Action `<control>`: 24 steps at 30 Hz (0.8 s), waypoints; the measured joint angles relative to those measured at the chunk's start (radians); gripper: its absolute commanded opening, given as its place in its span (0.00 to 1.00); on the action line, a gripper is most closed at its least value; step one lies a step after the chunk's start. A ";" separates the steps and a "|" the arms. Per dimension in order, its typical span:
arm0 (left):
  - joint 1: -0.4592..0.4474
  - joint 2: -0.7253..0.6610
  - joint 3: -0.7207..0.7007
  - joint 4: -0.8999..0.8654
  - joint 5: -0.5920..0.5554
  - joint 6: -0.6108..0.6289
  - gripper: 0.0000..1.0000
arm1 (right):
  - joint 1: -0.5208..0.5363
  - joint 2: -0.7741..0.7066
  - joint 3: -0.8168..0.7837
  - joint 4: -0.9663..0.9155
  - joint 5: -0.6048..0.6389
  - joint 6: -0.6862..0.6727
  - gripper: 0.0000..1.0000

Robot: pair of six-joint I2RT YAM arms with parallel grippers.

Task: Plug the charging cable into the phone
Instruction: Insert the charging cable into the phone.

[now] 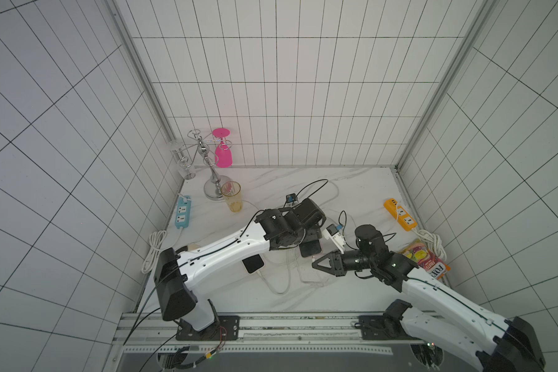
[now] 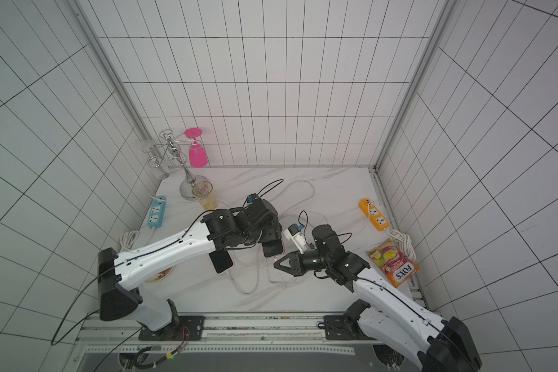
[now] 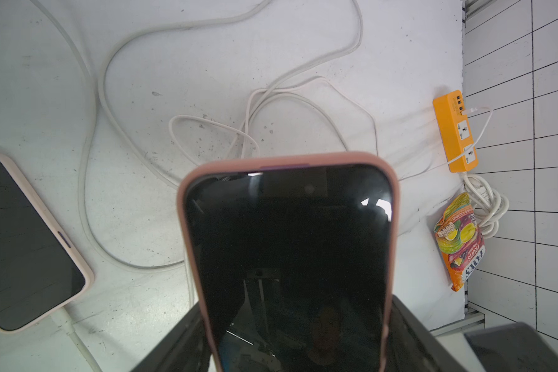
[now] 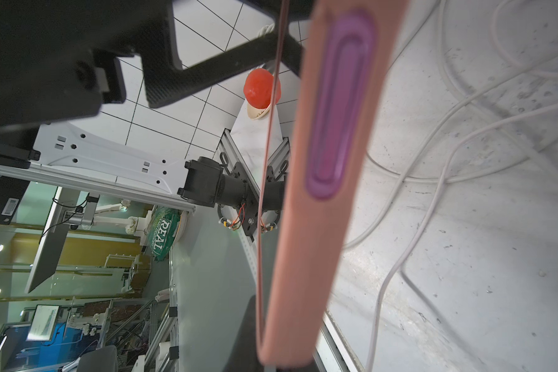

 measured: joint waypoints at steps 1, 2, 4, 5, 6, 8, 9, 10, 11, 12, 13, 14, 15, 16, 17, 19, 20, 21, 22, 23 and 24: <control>0.000 0.000 -0.001 0.001 0.001 0.000 0.00 | 0.000 0.000 0.000 0.001 0.000 0.000 0.00; 0.000 0.000 -0.002 0.002 0.001 0.000 0.00 | 0.000 0.000 0.000 0.002 0.000 0.001 0.00; 0.000 0.000 -0.003 0.003 0.002 0.000 0.00 | 0.000 0.002 0.000 0.003 0.000 0.001 0.00; 0.000 0.000 -0.004 0.005 0.002 0.000 0.00 | 0.000 0.002 0.000 0.003 0.000 0.001 0.00; 0.000 0.000 -0.005 0.005 0.002 0.000 0.00 | 0.000 0.003 0.000 0.004 0.000 0.001 0.00; 0.000 -0.001 -0.008 0.006 0.002 0.000 0.00 | 0.000 0.006 0.000 0.004 0.000 0.001 0.00; 0.000 -0.002 -0.011 0.007 0.001 0.000 0.00 | 0.000 0.008 -0.001 0.005 0.000 0.001 0.00; 0.000 -0.005 -0.015 0.011 0.001 -0.001 0.00 | 0.000 0.009 -0.002 0.007 0.000 0.002 0.00; 0.000 -0.008 -0.019 0.014 0.001 -0.002 0.00 | 0.000 0.009 -0.003 0.008 -0.001 0.002 0.00; -0.001 -0.010 -0.023 0.016 0.001 -0.003 0.00 | 0.000 0.010 -0.004 0.008 -0.002 0.003 0.00; -0.002 -0.013 -0.027 0.019 0.001 -0.005 0.00 | 0.000 0.010 -0.005 0.008 -0.003 0.005 0.00; -0.003 -0.015 -0.030 0.021 0.000 -0.007 0.00 | 0.000 0.011 -0.005 0.010 -0.004 0.006 0.00; -0.004 -0.015 -0.030 0.021 -0.001 -0.008 0.00 | -0.001 0.011 -0.005 0.011 -0.005 0.008 0.00; -0.006 -0.016 -0.031 0.021 -0.003 -0.008 0.00 | -0.002 0.013 -0.005 0.012 -0.007 0.010 0.00; -0.008 -0.016 -0.032 0.023 -0.006 -0.010 0.00 | -0.005 0.014 -0.005 0.013 -0.011 0.013 0.00; -0.011 -0.017 -0.035 0.028 -0.011 -0.011 0.00 | -0.011 0.019 -0.005 0.014 -0.019 0.017 0.00; -0.013 -0.017 -0.038 0.029 -0.013 -0.011 0.00 | -0.014 0.023 -0.005 0.014 -0.023 0.019 0.00; -0.013 -0.017 -0.040 0.030 -0.014 -0.011 0.00 | -0.016 0.029 -0.005 0.014 -0.025 0.020 0.00; -0.014 -0.017 -0.042 0.031 -0.014 -0.011 0.00 | -0.019 0.034 -0.005 0.014 -0.029 0.021 0.00; -0.014 -0.017 -0.044 0.032 -0.014 -0.011 0.00 | -0.022 0.039 -0.005 0.014 -0.030 0.021 0.00; -0.016 -0.017 -0.046 0.034 -0.014 -0.011 0.00 | -0.026 0.042 -0.005 0.015 -0.031 0.022 0.00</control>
